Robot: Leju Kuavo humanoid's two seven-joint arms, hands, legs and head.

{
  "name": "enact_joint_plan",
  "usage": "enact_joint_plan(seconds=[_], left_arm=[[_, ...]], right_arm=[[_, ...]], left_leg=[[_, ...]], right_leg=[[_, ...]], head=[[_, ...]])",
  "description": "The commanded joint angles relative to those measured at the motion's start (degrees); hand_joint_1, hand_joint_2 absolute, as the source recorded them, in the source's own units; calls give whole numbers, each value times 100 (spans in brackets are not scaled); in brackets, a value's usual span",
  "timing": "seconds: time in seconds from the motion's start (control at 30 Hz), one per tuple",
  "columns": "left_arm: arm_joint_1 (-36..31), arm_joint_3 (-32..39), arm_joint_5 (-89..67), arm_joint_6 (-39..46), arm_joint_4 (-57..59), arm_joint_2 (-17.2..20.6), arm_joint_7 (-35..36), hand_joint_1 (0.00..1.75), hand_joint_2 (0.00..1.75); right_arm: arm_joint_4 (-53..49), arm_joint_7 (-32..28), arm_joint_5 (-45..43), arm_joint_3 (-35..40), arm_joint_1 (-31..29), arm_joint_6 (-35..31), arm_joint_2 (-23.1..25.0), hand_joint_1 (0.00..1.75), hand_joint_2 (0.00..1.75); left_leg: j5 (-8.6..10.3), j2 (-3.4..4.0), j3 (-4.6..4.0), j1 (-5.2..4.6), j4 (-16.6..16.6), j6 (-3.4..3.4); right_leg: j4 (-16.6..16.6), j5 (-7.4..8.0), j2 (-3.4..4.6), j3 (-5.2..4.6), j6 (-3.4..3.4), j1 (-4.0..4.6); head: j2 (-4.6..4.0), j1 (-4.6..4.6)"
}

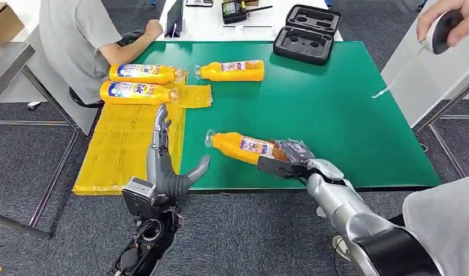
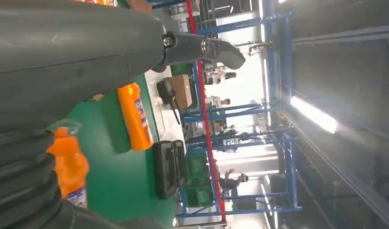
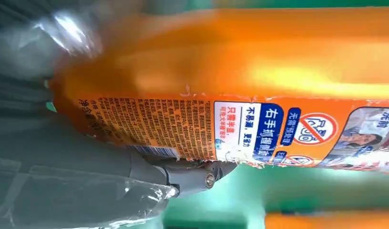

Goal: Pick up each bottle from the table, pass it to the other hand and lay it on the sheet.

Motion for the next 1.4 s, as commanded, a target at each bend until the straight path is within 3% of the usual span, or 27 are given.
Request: enact_joint_plan(seconds=[0.03,0.17,0.4,0.57,0.63,0.67,0.73,0.87,1.03,1.4], left_arm=[[-118,-67,18,135,245,28,19,0,175],[-82,-1,95,143,172,-9,19,0,175],[-82,-1,95,143,172,-9,19,0,175],[51,761,621,-476,158,-347,19,0,175],[45,984,708,-715,263,-428,19,0,175],[45,984,708,-715,263,-428,19,0,175],[8,1095,742,-835,385,-465,19,0,175],[-253,1449,981,-1551,1306,-668,19,0,175],[-353,1700,1009,-2049,1857,-789,19,0,175],[-411,1705,888,-2213,1997,-811,19,0,175]], right_arm=[[-81,-946,-724,-991,45,-502,223,175,175],[-168,-1324,-1009,-1204,98,-540,249,175,175],[-168,-1324,-1009,-1204,98,-540,249,175,175],[-1937,-1392,-3405,-516,845,244,181,175,175],[-2217,-1392,-3736,-260,995,399,128,175,175],[-2217,-1392,-3736,-260,995,399,128,175,175],[-2332,-1392,-3855,-107,1058,421,130,175,175],[-3091,-1392,-4596,504,1281,1081,105,175,175],[-3678,-1392,-4663,1059,1563,1195,94,175,175],[-3518,-1392,-4635,1425,1457,1402,96,175,175]], left_leg=[[-17,4,35,8,0,-13],[-10,3,23,4,-3,-10],[-12,2,23,5,-1,-11],[-11,6,15,5,0,-10],[-29,15,46,14,3,-18],[-5,2,9,3,-4,-6],[-10,3,16,4,-2,-8],[-14,6,31,7,-3,-12],[-15,6,32,8,-3,-13],[-15,2,27,7,0,-12]], right_leg=[[-3,-15,2,36,-13,9],[-3,-9,2,23,-10,4],[-3,-10,1,26,-11,4],[-1,-8,6,16,-10,3],[-3,-21,14,47,-18,13],[-5,-3,3,12,-6,1],[-4,-8,3,18,-8,3],[-5,-11,5,31,-13,6],[-7,-12,5,33,-13,7],[-3,-13,2,30,-12,6]], head=[[0,0],[0,0],[0,2],[0,0],[0,2],[0,-2],[0,2],[0,0],[0,2],[0,2]])
